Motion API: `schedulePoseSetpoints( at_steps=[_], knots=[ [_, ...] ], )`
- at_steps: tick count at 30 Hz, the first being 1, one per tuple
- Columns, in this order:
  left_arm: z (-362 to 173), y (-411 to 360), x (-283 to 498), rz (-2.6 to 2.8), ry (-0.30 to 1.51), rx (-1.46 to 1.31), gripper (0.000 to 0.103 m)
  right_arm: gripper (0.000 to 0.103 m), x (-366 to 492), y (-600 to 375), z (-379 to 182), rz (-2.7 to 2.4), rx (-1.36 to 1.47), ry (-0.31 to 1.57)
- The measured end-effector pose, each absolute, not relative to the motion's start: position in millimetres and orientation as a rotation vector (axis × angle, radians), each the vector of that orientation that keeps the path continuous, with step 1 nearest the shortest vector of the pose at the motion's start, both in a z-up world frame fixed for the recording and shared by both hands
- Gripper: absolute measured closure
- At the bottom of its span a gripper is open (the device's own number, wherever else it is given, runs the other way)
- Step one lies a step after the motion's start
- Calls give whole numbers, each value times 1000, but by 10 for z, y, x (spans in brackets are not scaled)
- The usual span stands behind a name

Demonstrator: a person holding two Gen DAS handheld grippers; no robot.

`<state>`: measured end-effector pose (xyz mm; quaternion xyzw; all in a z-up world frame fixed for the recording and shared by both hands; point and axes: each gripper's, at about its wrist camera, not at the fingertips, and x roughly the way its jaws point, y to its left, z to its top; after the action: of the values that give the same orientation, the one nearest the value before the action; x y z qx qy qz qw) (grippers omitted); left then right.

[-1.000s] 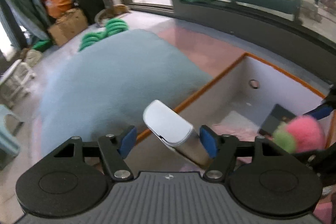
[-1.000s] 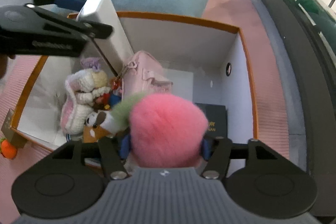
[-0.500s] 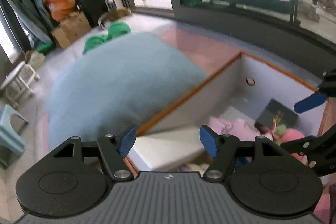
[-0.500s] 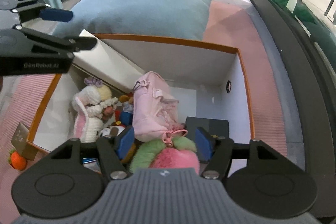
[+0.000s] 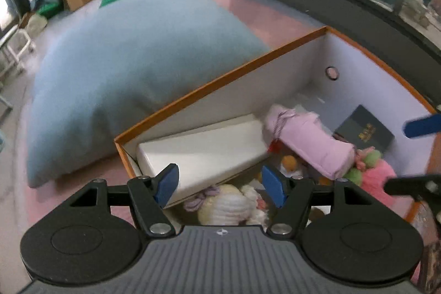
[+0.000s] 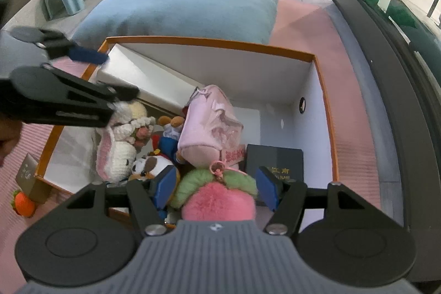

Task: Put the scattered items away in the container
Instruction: 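Open the left tool to drop the case while the right tool releases the pom-pom, then withdraw both tools from the box toward the crocheted fruit and Vaseline tube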

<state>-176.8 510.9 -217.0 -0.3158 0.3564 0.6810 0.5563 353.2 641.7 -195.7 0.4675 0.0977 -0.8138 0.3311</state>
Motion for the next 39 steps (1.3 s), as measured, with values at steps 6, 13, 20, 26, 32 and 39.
schedulePoseSetpoints(
  at_steps=[6, 13, 20, 26, 32, 39],
  knots=[
    [-2304, 5272, -1828, 1603, 836, -829, 25, 36, 3564, 6437, -1988, -2110, 1228, 261],
    [-2304, 5302, -1822, 1592, 806, -849, 14, 36, 3558, 6458, -2035, -2104, 1238, 260],
    [-2081, 5043, -1891, 1618, 748, -838, 14, 36, 3566, 6485, -2029, -2107, 1232, 258],
    [-1875, 4906, -1904, 1651, 719, -837, 14, 36, 3598, 6472, -1868, -2121, 1195, 250],
    [-1625, 4760, -1865, 1686, 706, -819, 14, 36, 3667, 6507, -1613, -2146, 1137, 254],
    [-1369, 4423, -1783, 1714, 668, -795, 14, 36, 3824, 6631, -1339, -2170, 1081, 247]
  ],
)
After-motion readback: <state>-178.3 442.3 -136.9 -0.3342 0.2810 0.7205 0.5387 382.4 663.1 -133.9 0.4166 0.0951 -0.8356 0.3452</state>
